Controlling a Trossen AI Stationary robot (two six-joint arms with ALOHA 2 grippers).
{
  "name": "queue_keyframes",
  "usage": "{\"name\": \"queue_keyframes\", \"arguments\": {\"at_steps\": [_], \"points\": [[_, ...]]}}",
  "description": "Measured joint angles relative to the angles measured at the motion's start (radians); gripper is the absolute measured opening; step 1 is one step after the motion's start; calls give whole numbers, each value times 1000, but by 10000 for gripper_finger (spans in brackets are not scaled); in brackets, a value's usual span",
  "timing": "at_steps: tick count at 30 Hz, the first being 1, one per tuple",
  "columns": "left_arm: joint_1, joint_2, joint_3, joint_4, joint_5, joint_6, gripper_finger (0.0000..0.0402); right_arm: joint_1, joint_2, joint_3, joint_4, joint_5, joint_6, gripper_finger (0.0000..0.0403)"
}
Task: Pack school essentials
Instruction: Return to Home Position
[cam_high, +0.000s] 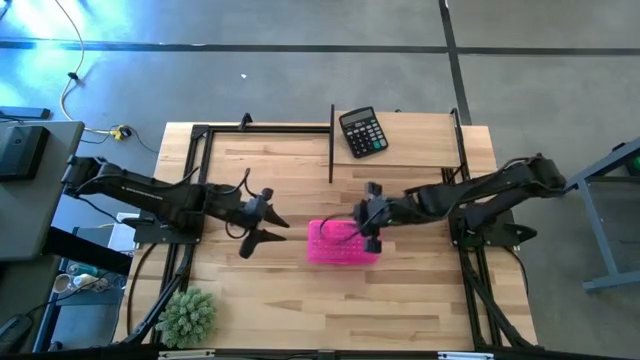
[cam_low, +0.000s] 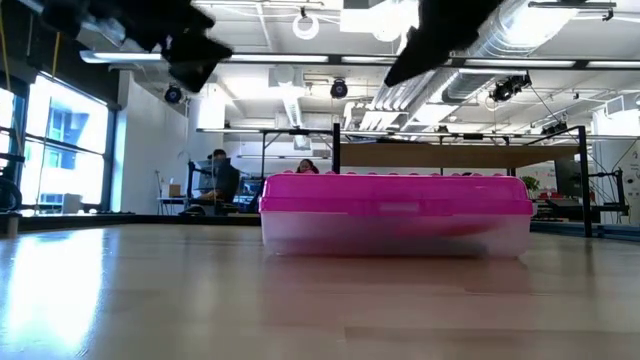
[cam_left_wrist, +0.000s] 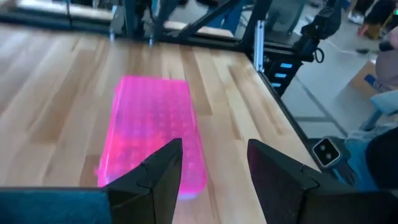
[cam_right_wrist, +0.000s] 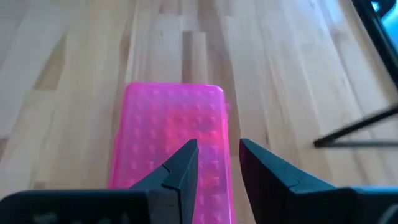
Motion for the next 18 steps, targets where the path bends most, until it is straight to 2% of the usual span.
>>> {"name": "queue_keyframes", "arguments": {"at_steps": [3, 11, 18], "points": [[6, -44, -116, 86, 0, -53, 172, -30, -93, -119, 85, -11, 59, 108], [41, -201, -381, 326, -6, -88, 172, -55, -347, -365, 369, -11, 52, 108], [67, -350, -492, 370, 14, -87, 172, -59, -552, -502, 443, -4, 43, 108]]}}
